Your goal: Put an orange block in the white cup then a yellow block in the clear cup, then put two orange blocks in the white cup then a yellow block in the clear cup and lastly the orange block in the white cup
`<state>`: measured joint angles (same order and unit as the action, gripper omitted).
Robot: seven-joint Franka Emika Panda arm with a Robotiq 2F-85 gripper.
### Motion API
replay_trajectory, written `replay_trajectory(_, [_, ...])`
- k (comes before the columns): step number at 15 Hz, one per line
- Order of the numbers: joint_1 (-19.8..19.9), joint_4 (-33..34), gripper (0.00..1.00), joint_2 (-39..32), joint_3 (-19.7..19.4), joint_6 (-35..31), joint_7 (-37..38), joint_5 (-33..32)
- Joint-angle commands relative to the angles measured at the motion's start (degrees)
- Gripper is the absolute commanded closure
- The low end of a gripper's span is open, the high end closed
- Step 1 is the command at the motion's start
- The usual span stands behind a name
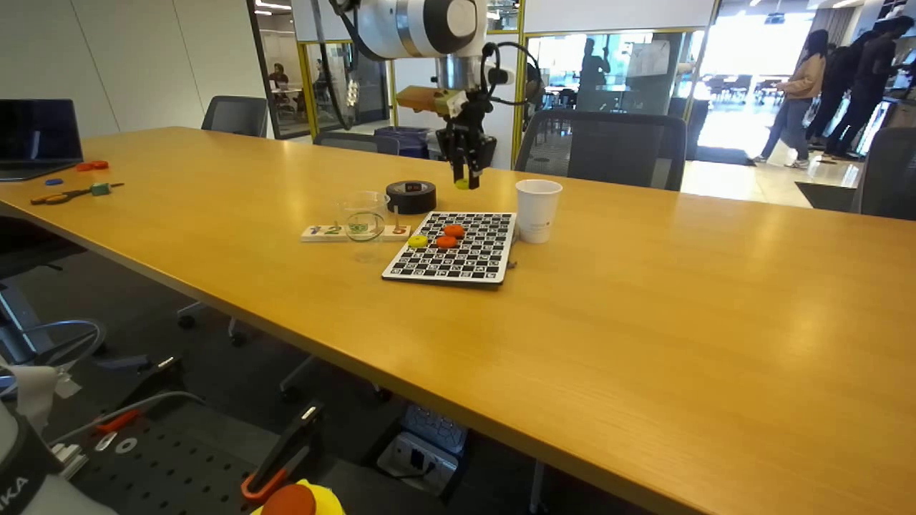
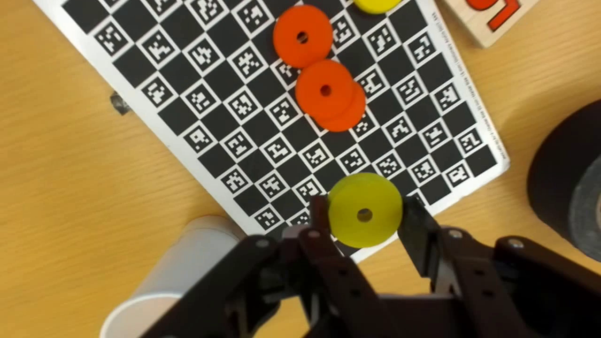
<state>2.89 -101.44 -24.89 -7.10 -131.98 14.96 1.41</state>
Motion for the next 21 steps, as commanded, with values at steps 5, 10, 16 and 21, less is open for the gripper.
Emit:
replay_trajectory(5, [-2.19,-16.76,0.77,18.45,2.16,3.73,0.32,-0.33])
replay_trajectory(10, [-1.61,-20.21,0.78,19.94,4.79,5.36,-6.82,6.12])
replay_trajectory(16, [-1.63,-23.40,0.78,19.69,6.06,6.70,-14.02,11.48])
replay_trajectory(21, [-1.63,-24.35,0.78,19.72,6.01,7.77,-15.48,11.55])
